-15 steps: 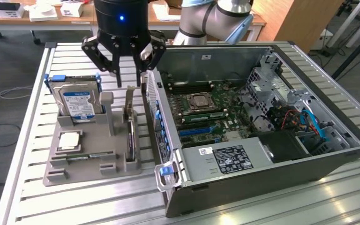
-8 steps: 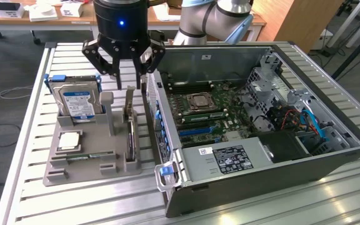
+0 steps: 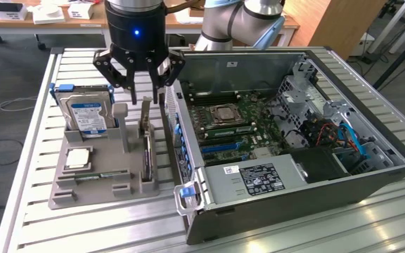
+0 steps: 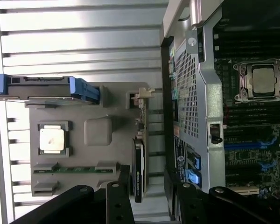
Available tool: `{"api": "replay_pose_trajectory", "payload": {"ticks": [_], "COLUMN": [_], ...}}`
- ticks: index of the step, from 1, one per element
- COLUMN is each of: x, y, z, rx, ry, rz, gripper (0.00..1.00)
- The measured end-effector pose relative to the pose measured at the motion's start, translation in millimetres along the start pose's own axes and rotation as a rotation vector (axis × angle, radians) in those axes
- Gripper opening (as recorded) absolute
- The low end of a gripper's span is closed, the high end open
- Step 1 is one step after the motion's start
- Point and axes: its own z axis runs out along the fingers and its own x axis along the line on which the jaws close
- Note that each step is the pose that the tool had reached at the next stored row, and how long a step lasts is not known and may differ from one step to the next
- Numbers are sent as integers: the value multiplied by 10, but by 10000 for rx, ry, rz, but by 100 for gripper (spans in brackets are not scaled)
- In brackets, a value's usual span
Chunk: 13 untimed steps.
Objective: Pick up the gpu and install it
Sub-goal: 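Pick up the gpu and move the gpu toward the slot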
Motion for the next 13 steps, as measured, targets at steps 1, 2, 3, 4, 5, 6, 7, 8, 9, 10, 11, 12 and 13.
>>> {"api": "replay_pose_trajectory", "payload": {"ticks": [1, 2, 3, 4, 5, 6, 7, 8, 9, 10, 11, 12, 13], "x": [2, 3, 5, 6, 7, 8, 8, 8, 9, 9, 16, 27, 38], "y": [0, -1, -2, -2, -3, -3, -3, -3, -3, -3, -3, -4, -5], "z": [11, 21, 31, 41, 51, 59, 61, 60, 60, 61, 63, 63, 62], "rx": [-1, 0, 0, 0, 0, 0, 1, 2, 3, 1, -1, -1, -1], "ry": [0, 0, 0, 1, 0, 0, 1, 2, 2, 1, -1, -3, -5], "rz": [1, 1, 1, 1, 0, 1, 1, 0, 1, 0, 3, 3, 1], "gripper": [43, 43, 43, 43, 43, 43, 43, 43, 43, 43, 43, 43, 43]}}
